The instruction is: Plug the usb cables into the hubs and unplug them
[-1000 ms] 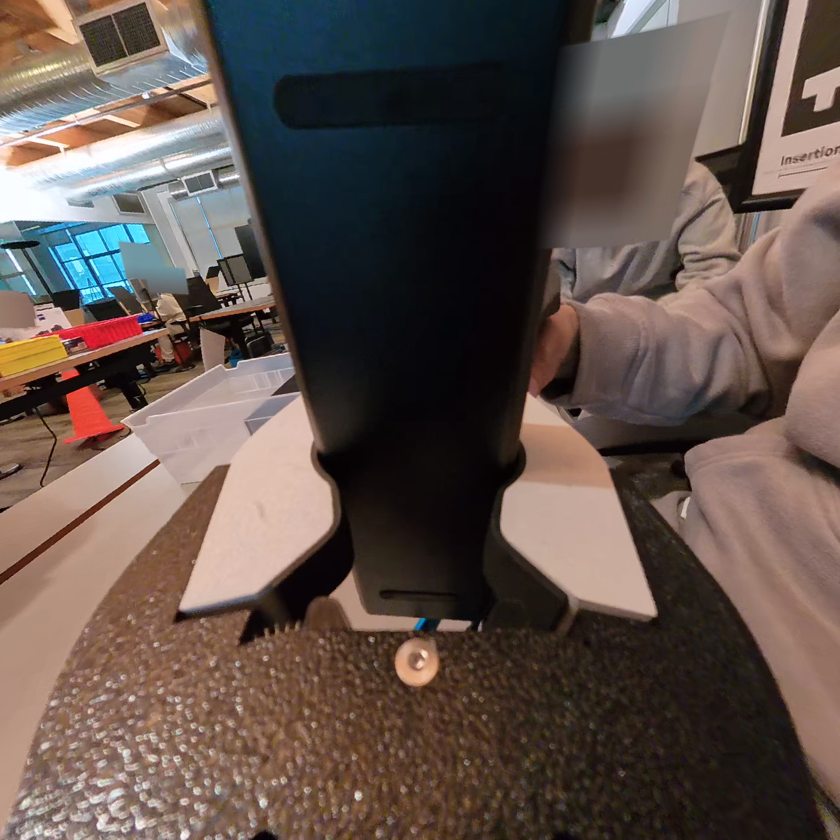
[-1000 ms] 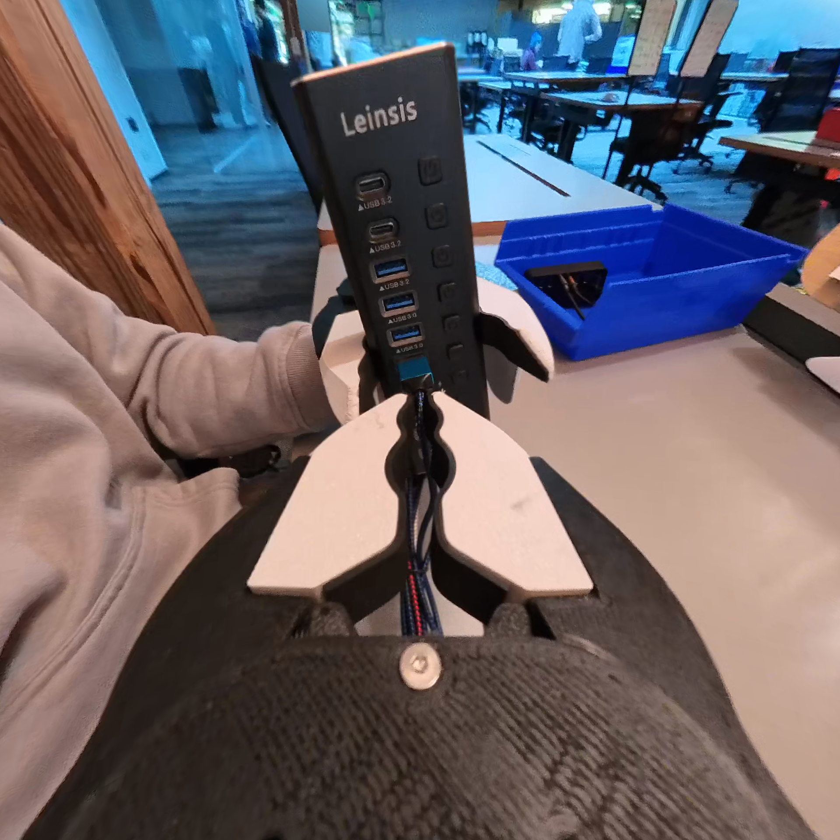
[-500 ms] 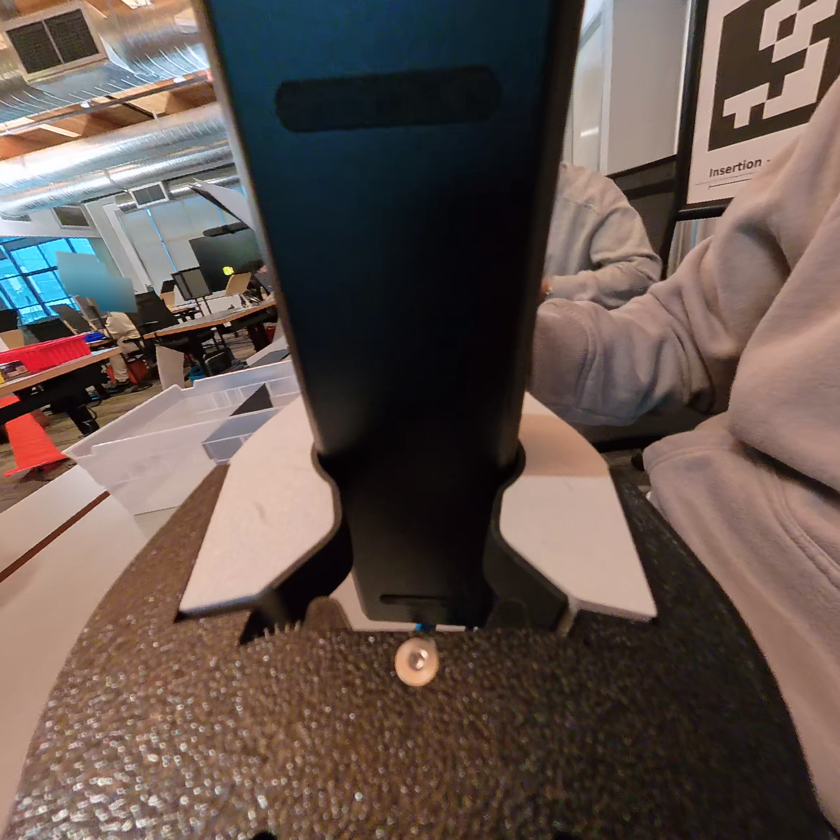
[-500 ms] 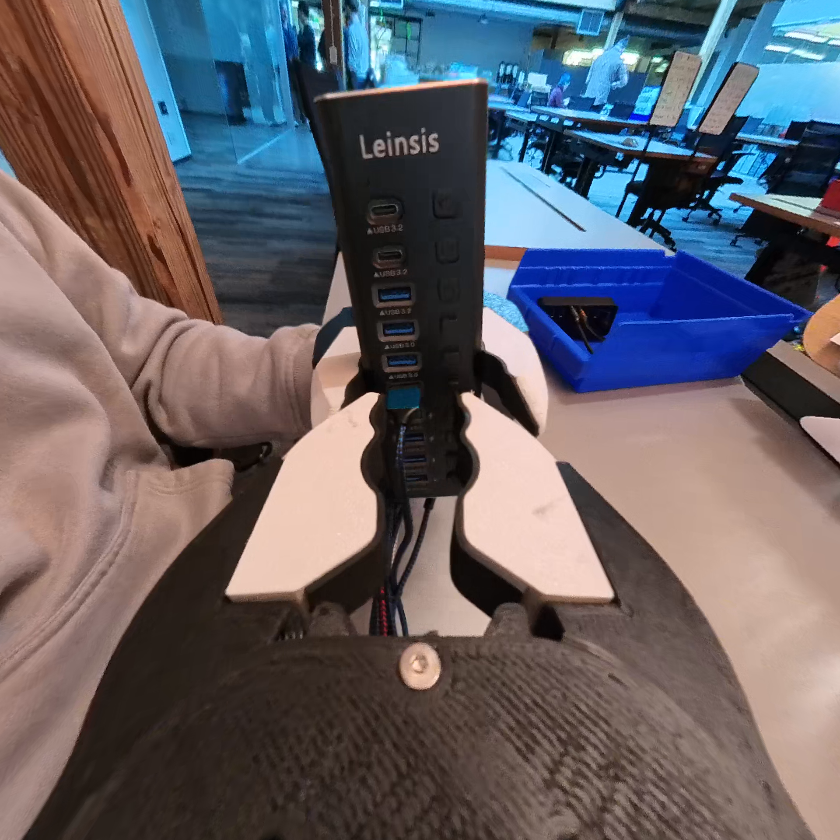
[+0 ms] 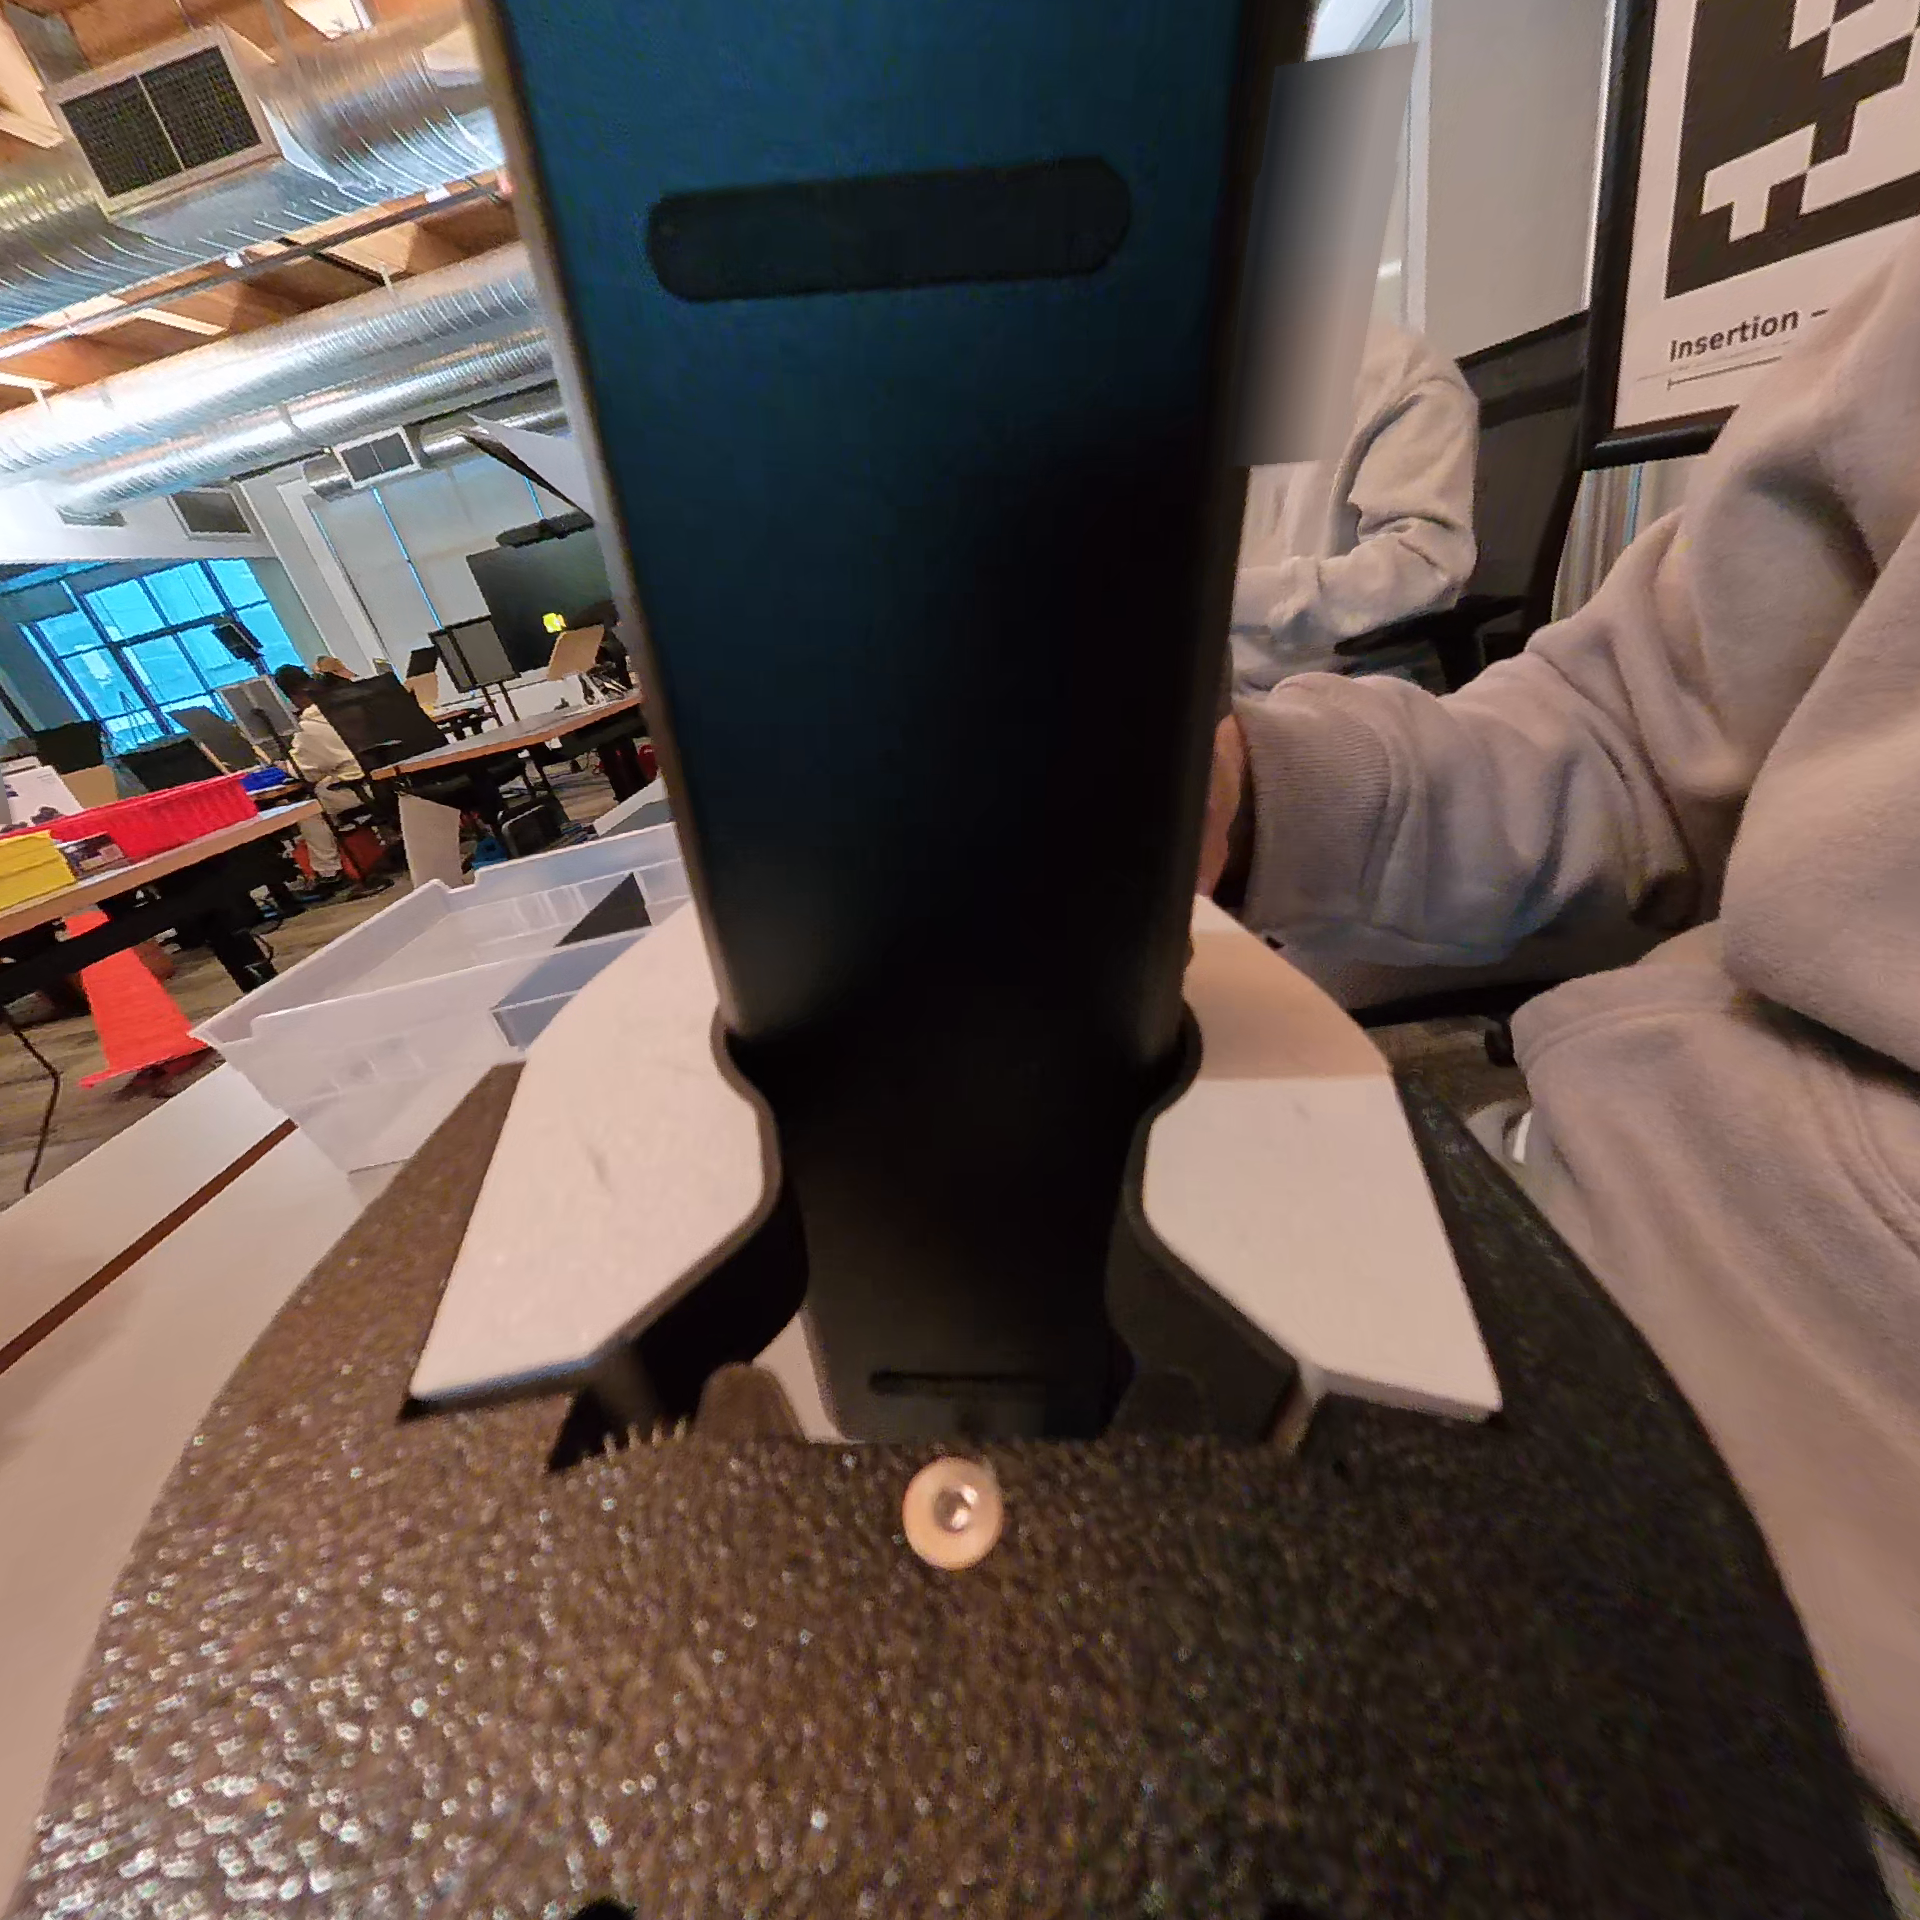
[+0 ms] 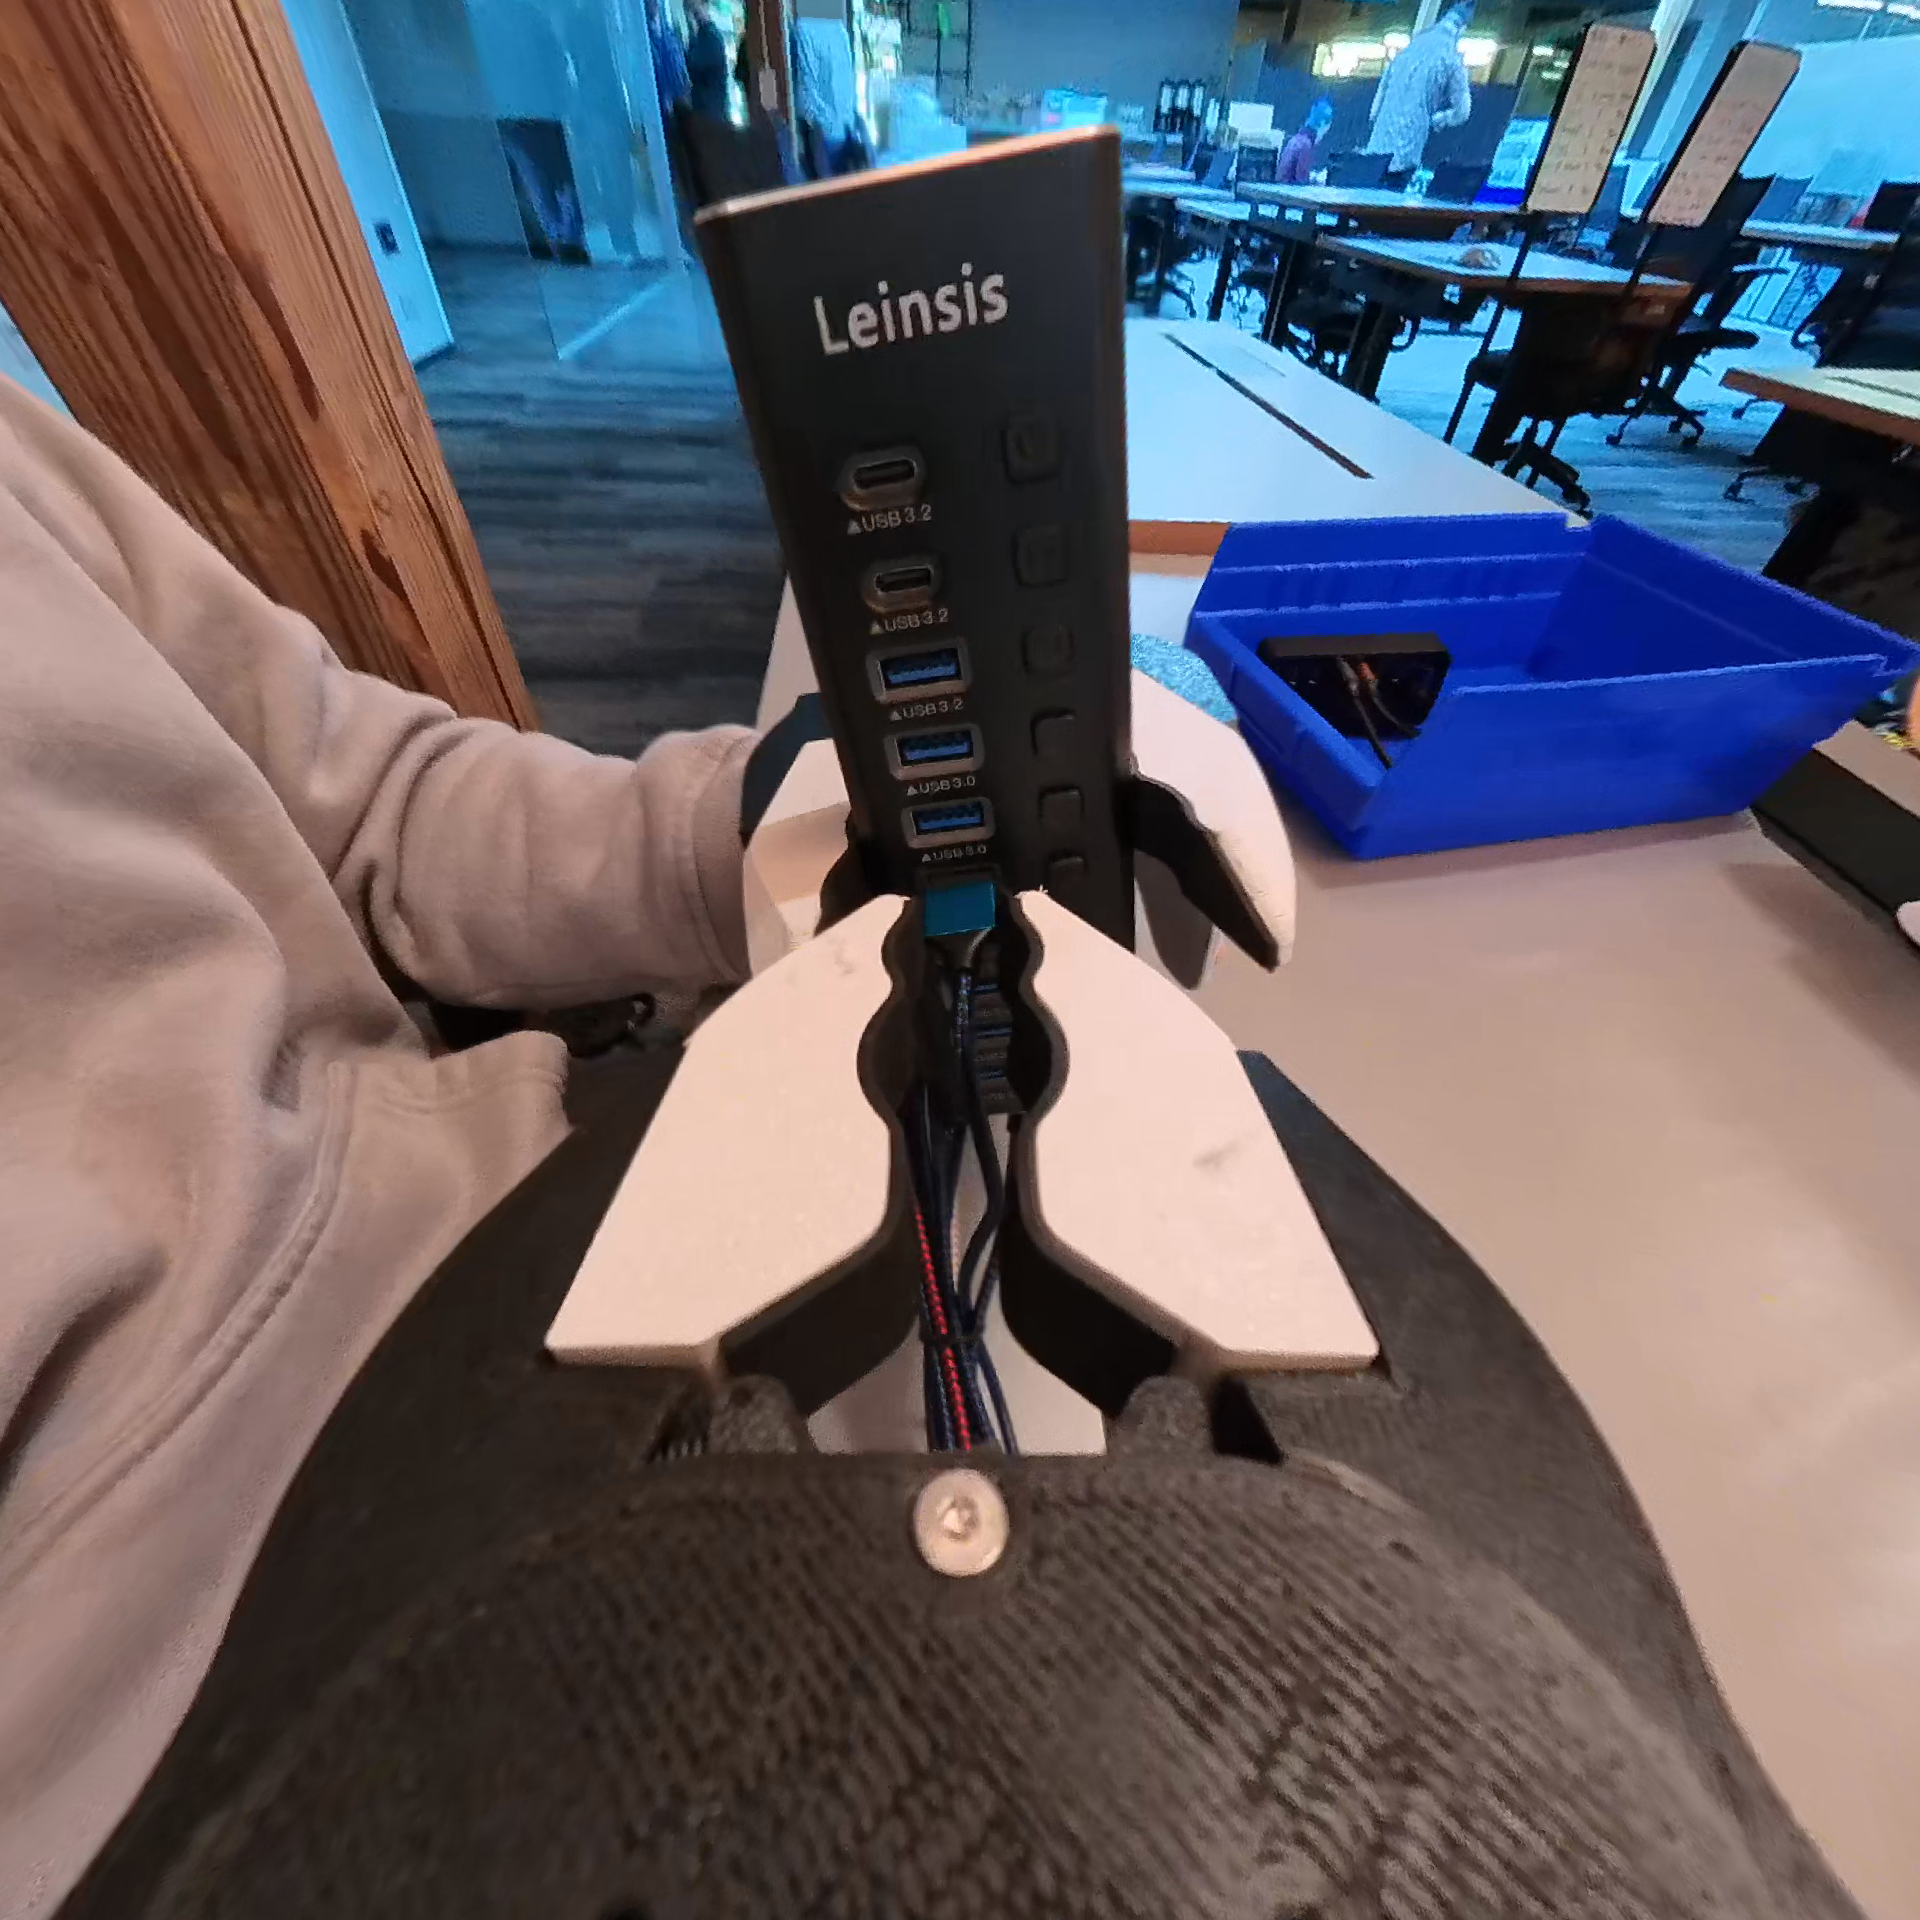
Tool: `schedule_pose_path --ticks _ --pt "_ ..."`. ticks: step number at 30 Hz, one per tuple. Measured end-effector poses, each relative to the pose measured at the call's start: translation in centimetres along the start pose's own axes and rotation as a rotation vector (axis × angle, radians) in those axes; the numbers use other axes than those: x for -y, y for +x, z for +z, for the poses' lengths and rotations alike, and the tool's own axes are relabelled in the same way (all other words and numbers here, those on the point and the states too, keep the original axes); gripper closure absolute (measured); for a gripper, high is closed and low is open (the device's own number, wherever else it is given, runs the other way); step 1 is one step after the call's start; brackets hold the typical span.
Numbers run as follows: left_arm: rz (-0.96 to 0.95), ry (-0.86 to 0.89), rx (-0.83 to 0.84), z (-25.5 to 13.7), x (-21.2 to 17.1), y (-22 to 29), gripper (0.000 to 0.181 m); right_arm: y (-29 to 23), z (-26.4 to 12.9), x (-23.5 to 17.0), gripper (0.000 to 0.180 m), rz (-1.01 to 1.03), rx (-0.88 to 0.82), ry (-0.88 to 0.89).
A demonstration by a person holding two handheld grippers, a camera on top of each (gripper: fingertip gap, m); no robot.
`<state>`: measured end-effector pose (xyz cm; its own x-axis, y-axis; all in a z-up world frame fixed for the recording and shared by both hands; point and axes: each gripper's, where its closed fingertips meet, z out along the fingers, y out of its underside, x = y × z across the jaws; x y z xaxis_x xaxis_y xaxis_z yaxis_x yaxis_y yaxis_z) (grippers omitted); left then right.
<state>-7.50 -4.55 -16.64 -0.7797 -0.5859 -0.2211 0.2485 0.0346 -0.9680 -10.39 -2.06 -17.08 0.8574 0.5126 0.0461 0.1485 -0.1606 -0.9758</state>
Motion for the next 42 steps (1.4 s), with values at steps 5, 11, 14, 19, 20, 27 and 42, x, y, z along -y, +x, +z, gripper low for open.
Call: schedule_pose_path --ticks 5,11,14,19,20,27,42 --pt "0.009 0.012 -0.010 0.7 0.0 0.4 0.108 -0.3 -0.8 -0.2 0.165 -0.174 -0.024 -0.136" --pt "0.034 -0.033 0.013 1.2 -0.6 0.3 0.108 0.0 -1.4 -0.8 0.165 -0.163 -0.020 -0.204" --pt "0.022 0.026 0.095 -1.0 0.4 -1.5 0.108 2.8 -5.7 -0.2 0.165 -0.109 -0.177 -0.161" --pt "0.001 0.250 0.294 -9.3 6.5 -5.8 0.108 6.0 -14.4 3.1 0.166 -0.106 -0.386 -0.049" --pt "0.030 0.218 0.316 -9.3 6.6 -5.7 0.104 6.5 -15.7 3.9 0.166 -0.149 -0.416 -0.061" --pt "0.057 0.100 0.258 -7.1 5.4 -4.4 0.108 10.9 -25.6 9.0 0.166 -0.263 -0.480 -0.040" --pt "-0.056 0.010 0.128 -3.0 1.1 -3.2 0.108 21.7 -23.2 -8.5 0.166 -0.066 -0.459 -0.363"
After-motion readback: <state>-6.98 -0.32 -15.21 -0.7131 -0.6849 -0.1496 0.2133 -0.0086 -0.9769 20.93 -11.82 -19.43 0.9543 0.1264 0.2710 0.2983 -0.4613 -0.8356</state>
